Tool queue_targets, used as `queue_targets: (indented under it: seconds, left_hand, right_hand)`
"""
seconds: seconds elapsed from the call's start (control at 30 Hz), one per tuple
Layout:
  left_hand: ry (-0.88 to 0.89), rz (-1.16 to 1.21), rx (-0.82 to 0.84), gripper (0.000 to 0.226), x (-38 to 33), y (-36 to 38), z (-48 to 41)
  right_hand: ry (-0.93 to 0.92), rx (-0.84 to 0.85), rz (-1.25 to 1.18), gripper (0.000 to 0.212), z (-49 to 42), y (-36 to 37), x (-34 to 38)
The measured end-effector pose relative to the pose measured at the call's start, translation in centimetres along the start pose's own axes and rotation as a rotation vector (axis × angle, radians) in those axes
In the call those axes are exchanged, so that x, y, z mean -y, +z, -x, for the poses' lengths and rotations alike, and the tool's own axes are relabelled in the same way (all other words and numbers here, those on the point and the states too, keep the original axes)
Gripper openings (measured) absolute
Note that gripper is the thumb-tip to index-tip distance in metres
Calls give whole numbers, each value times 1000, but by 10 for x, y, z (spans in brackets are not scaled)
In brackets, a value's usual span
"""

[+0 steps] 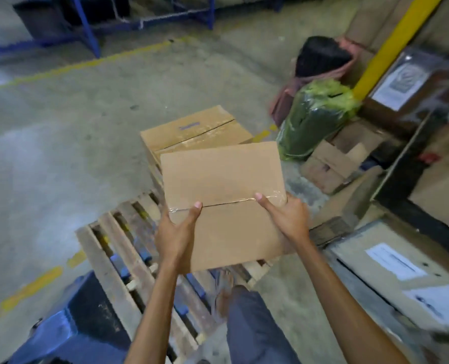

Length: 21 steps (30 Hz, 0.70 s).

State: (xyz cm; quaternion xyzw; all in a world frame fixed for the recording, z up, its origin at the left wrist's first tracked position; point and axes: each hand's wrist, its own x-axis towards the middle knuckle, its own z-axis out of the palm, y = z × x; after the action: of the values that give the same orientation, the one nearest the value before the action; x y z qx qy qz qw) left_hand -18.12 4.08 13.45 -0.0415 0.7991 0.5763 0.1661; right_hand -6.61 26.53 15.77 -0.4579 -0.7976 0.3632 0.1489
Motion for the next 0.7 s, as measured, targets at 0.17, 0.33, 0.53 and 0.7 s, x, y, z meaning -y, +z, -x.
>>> queue_targets:
  seconds: [0.17, 0.33, 0.53, 0.7]
  left_hand:
    - [216, 8, 230, 54, -116, 115, 69]
    - [415, -30, 466, 54, -219, 255, 146]
    - [595, 35, 630, 71, -310, 409, 219]
    - [760, 10, 789, 73, -389, 528, 298]
  right_hand:
    - [77, -299, -81, 73, -4, -172, -36]
    - [153, -583, -141, 76, -11, -339, -87]
    - [90, -786, -190, 71, -37, -496, -149]
    - [105, -946, -117, 85, -72, -633, -198]
